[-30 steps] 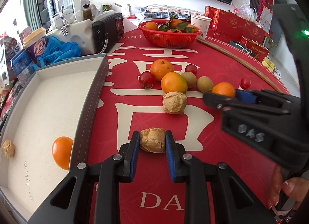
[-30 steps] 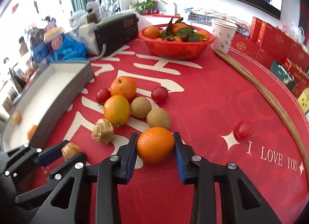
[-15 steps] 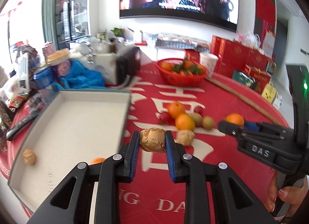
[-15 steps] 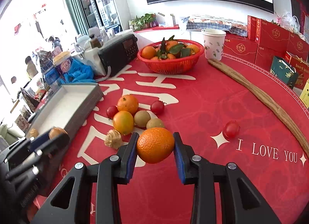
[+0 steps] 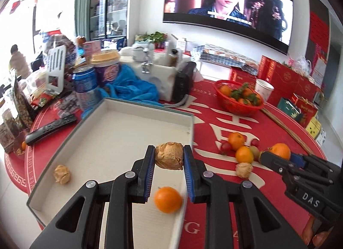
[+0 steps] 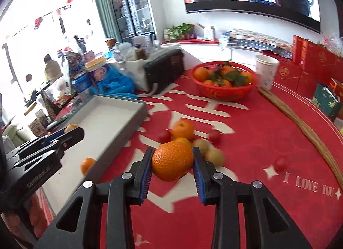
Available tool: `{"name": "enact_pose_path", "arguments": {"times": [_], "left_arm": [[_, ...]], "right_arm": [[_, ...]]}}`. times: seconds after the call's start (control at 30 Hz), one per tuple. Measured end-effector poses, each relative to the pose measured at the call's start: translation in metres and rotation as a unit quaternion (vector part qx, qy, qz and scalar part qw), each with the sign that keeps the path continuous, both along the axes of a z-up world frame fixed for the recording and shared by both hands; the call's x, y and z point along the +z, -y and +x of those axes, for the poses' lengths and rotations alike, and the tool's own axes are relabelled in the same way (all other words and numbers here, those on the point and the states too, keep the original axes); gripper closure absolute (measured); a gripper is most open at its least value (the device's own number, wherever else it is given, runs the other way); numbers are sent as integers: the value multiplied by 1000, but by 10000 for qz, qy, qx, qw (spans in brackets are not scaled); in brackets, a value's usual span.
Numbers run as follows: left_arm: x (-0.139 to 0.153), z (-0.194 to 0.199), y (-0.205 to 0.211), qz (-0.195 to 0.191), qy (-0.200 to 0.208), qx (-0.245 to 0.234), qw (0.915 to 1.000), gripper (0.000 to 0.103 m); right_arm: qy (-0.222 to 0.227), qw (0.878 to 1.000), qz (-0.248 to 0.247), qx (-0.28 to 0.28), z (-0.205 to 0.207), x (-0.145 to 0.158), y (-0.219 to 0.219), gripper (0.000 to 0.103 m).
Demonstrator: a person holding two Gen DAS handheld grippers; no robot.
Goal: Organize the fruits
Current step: 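Carry the tan fruit and the orange over the white tray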
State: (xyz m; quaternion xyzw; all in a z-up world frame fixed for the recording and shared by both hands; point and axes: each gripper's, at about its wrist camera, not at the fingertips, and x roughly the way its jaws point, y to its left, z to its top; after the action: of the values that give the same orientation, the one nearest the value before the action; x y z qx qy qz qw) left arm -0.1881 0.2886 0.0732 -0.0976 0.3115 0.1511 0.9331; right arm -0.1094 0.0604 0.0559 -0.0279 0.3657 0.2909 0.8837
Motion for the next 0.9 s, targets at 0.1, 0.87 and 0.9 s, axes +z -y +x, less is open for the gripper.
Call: {"name": "enact_pose_path", "arguments": {"times": [0.1, 0.87, 0.9], "left_arm": [[-1, -5, -21, -211, -24, 251, 9995, 75], [-33, -12, -98, -798, -644, 1339, 9857, 75], [-34, -12, -99, -833, -658, 1350, 9851, 75]], "right_arm": [[15, 9999, -85, 145, -2, 4, -23, 67], [-542, 9916, -351, 1119, 8, -8, -156, 67], [-565, 9913, -361, 1130, 9, -10, -159, 67]]}}
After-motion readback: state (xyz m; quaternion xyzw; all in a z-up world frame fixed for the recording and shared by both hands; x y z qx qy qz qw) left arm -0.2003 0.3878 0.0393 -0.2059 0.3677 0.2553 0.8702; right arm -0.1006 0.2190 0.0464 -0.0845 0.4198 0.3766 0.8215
